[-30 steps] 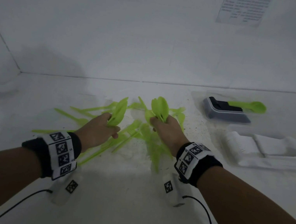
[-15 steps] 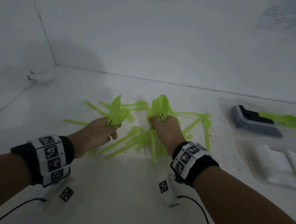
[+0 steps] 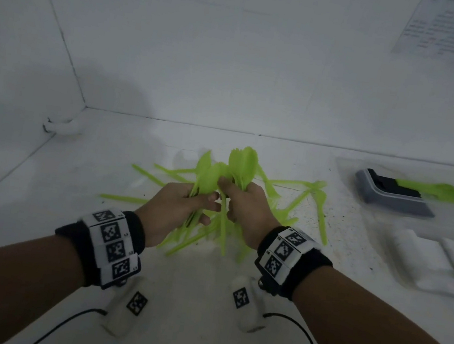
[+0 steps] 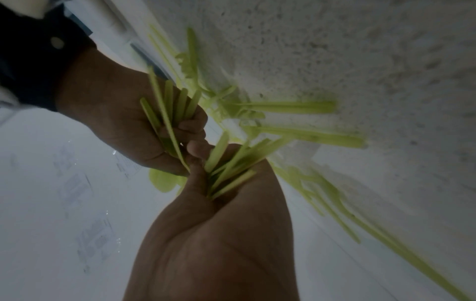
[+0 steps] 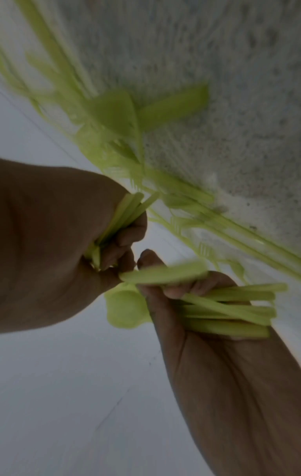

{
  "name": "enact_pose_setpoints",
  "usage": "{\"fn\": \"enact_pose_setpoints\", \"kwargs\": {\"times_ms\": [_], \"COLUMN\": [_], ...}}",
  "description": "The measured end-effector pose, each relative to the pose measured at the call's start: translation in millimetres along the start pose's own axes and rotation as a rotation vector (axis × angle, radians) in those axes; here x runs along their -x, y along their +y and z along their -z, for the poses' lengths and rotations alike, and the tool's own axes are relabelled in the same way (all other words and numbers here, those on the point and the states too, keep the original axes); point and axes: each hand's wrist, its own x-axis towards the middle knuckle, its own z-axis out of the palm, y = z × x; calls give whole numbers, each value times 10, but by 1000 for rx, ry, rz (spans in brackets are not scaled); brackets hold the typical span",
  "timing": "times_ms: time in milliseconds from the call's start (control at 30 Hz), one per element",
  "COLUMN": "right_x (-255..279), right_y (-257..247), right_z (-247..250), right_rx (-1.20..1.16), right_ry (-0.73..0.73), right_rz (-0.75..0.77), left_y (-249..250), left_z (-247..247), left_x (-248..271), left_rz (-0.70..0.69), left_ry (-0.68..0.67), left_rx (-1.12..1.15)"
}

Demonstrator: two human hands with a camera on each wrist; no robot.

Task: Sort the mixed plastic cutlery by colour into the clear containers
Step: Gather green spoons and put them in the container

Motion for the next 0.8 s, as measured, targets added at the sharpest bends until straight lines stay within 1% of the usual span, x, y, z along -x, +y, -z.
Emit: {"fn": "enact_pose_setpoints", "kwargs": {"times_ms": [67, 100, 167, 233, 300, 367, 433, 533, 633, 700, 800], "right_x": [-7, -25, -104, -168, -183, -156, -107, -100, -123, -156, -210], "right_y": [-19, -36, -55, -80, -87, -79, -83, -38, 15, 5, -76], "right_z": [15, 38, 127, 223, 265, 252, 200, 142, 124, 154, 309], "right_rx": [-31, -37, -55, -76, -71, -54, -60, -77, -126, -161, -182], "right_ry": [42, 91, 228, 297, 262, 186, 115, 83, 46, 101, 280], "right_rz": [-10, -21, -39, -38, -31, -23, -18, -37, -56, -58, -50], "left_y": [13, 8, -9, -14, 1, 29, 65, 93, 113, 109, 86], "left_z": [-14, -6, 27, 51, 48, 16, -31, -95, -148, -160, -137], "left_x": [-11, -18, -43, -72, -107, -154, -186, -197, -183, -198, -221], "left_rz": [13, 28, 52, 65, 77, 96, 78, 12, -21, -17, -13], "left_ry": [-55, -56, -6, 45, 78, 104, 113, 30, -50, -16, 103], "left_rx": [-4, 0, 15, -14, -54, -53, -54, -66, -64, -63, -65]}}
